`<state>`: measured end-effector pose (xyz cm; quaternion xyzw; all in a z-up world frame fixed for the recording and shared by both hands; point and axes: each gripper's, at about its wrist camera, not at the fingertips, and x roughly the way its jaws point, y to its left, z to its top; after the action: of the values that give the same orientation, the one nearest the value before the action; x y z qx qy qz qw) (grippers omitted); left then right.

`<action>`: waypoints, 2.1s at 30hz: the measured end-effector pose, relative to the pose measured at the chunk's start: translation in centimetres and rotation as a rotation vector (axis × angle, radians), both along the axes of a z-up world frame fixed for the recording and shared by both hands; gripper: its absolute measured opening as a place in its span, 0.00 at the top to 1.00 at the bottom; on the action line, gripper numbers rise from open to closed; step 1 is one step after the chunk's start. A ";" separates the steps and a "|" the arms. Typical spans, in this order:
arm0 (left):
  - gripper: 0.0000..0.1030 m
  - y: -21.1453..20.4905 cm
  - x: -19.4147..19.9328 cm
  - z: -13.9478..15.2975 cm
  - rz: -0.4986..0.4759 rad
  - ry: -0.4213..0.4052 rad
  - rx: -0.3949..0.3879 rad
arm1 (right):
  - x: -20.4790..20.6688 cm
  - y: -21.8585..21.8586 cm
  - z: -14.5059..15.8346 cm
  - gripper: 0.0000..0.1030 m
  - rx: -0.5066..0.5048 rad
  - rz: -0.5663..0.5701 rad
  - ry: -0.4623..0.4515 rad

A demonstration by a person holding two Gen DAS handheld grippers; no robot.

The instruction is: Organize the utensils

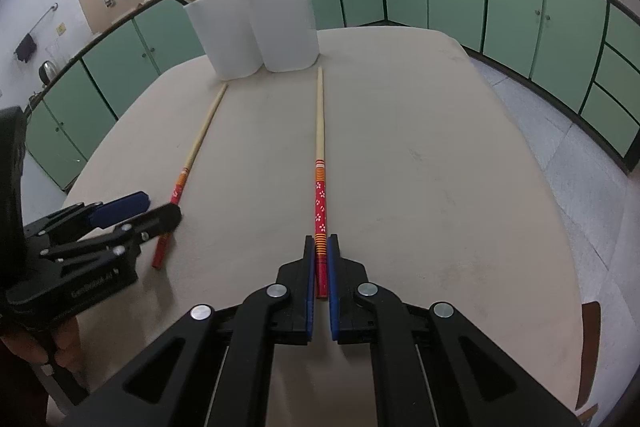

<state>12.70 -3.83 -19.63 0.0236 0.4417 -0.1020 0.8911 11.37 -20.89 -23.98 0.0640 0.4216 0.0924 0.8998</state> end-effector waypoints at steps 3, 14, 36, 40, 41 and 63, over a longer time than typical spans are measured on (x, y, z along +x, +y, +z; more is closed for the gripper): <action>0.85 0.7 -0.4 0.2 0.010 0.014 0.016 | -0.1 0.1 0.1 0.94 -0.005 -0.004 0.001; 0.94 4.4 -0.3 0.5 0.092 0.032 0.026 | 1.3 0.5 0.1 0.94 -0.011 0.004 -0.002; 0.69 5.2 -3.6 0.5 0.018 -0.012 -0.034 | -1.8 -0.2 0.0 0.80 -0.009 0.075 -0.013; 0.69 5.1 -3.7 0.6 0.017 -0.008 -0.025 | -2.0 -0.4 -0.1 0.80 -0.007 0.085 -0.018; 0.69 5.1 -3.7 0.6 0.016 -0.008 -0.021 | -2.0 -0.5 -0.1 0.80 -0.003 0.086 -0.020; 0.68 5.3 -3.7 0.5 0.030 -0.009 -0.037 | -1.0 -0.3 -0.1 0.94 -0.040 0.061 -0.038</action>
<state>9.03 1.43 -19.13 0.0010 0.4359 -0.0966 0.8948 10.36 -21.18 -24.08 0.0314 0.4082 0.1125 0.9054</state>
